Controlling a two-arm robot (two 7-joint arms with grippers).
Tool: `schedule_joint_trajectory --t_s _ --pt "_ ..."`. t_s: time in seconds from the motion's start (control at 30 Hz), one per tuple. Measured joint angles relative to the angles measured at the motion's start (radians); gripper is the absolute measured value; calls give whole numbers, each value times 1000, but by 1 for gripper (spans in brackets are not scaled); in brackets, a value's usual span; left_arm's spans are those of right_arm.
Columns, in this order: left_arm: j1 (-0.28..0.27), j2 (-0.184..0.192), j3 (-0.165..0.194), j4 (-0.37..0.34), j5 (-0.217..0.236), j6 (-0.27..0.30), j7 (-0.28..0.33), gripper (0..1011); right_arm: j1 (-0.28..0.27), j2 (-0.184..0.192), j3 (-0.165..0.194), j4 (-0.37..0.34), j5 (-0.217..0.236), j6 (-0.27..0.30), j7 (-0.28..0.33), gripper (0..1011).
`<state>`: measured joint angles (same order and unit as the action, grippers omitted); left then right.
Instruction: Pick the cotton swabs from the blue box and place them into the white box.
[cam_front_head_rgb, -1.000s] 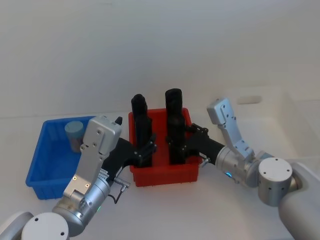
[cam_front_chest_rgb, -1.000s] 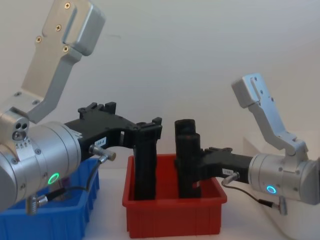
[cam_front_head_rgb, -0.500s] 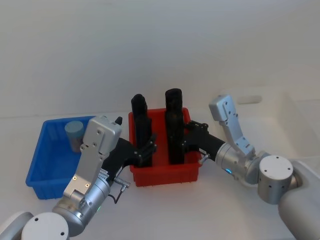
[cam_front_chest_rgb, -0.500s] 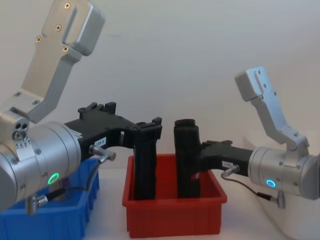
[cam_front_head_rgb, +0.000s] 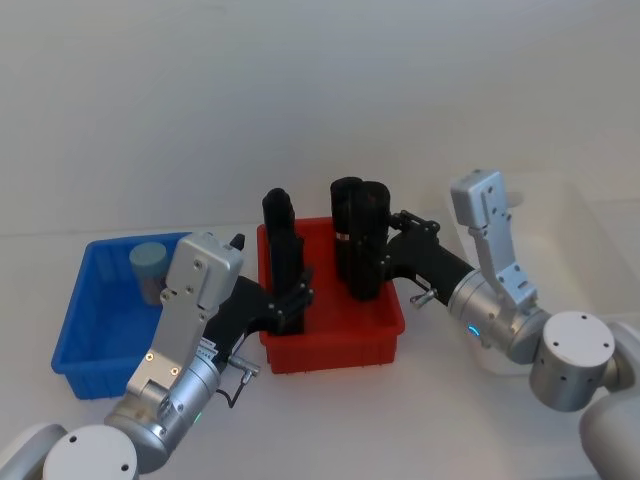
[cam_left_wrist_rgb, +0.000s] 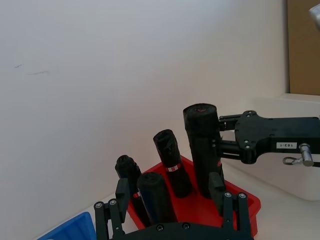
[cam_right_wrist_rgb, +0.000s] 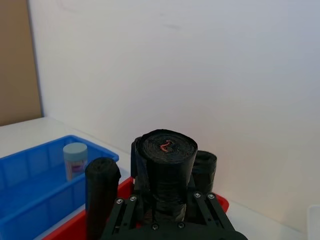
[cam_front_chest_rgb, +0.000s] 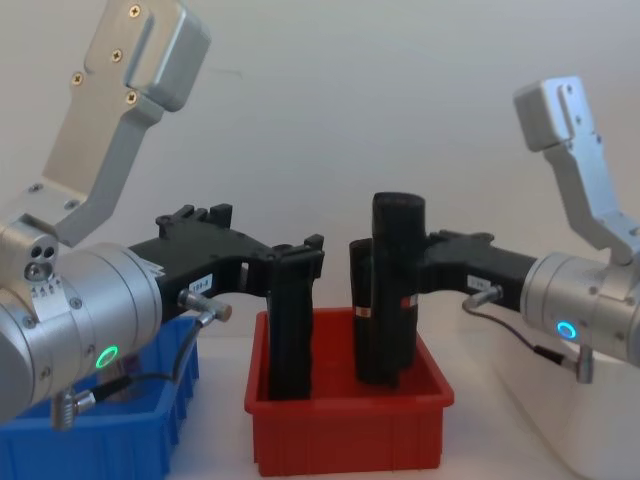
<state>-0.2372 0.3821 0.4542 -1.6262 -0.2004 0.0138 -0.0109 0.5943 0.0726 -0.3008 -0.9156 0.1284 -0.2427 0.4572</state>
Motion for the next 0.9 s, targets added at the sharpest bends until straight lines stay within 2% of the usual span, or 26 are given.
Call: schedule_joint_trajectory --t_s 0.43,0.77,0.9 --pt "0 0 0 0 0 0 0 1004 -137 61 23 -278 4 53 -158 439" --pt "0 0 0 0 0 0 0 1004 -219 113 55 -425 -13 92 -274 439" --pt "0 0 0 0 0 0 0 1004 -244 132 67 -464 -15 106 -306 439"
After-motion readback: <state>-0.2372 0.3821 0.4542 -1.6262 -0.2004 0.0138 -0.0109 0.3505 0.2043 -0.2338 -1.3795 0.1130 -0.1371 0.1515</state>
